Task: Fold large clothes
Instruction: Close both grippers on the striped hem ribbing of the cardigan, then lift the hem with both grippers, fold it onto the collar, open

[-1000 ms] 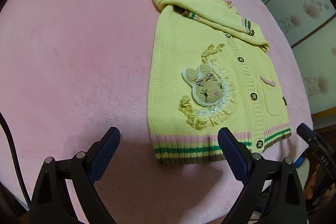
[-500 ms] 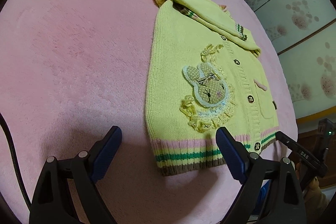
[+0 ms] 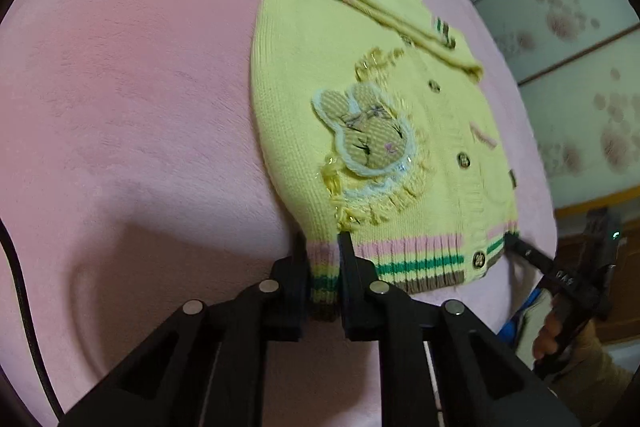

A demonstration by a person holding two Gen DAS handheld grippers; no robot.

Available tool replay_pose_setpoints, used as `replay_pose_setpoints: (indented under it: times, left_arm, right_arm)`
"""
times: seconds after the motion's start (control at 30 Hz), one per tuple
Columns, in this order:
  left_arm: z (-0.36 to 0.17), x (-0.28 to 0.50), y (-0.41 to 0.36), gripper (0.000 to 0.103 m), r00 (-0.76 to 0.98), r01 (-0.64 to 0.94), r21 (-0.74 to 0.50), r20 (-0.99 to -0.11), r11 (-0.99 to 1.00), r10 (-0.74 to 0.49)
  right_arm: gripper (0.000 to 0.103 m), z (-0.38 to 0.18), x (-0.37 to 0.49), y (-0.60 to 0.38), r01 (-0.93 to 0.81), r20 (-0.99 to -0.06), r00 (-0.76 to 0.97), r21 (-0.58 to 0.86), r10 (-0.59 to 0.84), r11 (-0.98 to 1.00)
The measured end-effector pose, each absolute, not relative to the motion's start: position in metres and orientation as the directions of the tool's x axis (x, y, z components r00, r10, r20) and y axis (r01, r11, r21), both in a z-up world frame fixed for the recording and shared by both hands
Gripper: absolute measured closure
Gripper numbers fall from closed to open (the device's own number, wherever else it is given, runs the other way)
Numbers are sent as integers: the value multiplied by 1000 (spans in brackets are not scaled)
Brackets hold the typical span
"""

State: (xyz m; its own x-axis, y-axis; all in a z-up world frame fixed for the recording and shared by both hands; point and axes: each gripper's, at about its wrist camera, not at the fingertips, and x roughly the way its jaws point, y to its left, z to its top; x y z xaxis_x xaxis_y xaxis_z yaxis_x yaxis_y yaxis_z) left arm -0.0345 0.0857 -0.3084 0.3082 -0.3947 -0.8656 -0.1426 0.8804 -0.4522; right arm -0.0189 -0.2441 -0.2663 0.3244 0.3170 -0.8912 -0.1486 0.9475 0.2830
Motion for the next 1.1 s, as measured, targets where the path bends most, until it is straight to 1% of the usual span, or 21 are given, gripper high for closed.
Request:
replay_pose_setpoints:
  times: [0.1, 0.2, 0.37, 0.5, 0.67, 0.73, 0.83, 1.0, 1.03, 1.07, 1.1]
  left_arm:
    - [-298, -34, 79, 94, 312, -146, -430, -875, 891, -371]
    - [-281, -31, 79, 94, 319, -156, -434, -872, 887, -371]
    - [-231, -18, 85, 94, 390, -169, -478, -835, 862, -387]
    - [-187, 6, 98, 94, 477, -220, -523, -794, 823, -377]
    - [-161, 51, 115, 94, 557, -292, -555, -761, 779, -333]
    - [-166, 75, 123, 94, 570, -332, -565, -758, 755, -317]
    - [-186, 113, 131, 94, 559, -387, -551, -778, 740, -287]
    - [-241, 162, 139, 93, 496, -449, -514, -824, 731, -274]
    - [-251, 169, 139, 93, 481, -463, -501, -835, 731, -267]
    - [-259, 173, 138, 92, 471, -469, -496, -840, 731, -268]
    - [-269, 178, 140, 88, 455, -475, -494, -847, 728, -277]
  right_arm:
    - [92, -259, -19, -243, -154, -891, 319, 288, 323, 945]
    - [92, -241, -16, -247, -152, -877, 324, 322, 354, 935]
    - [93, -197, -2, -245, -201, -849, 357, 338, 390, 920]
    - [93, -158, 20, -240, -242, -818, 394, 348, 420, 906]
    - [93, -124, 70, -235, -248, -788, 446, 348, 425, 904]
    - [93, -122, 98, -230, -258, -779, 455, 350, 433, 901]
    - [93, -133, 138, -223, -251, -783, 450, 350, 429, 903]
    - [92, -180, 200, -216, -203, -824, 400, 348, 401, 915]
    - [91, -191, 209, -213, -201, -834, 387, 340, 393, 919]
    - [88, -202, 219, -211, -198, -843, 375, 333, 385, 922]
    - [88, -210, 225, -209, -194, -850, 371, 323, 374, 926]
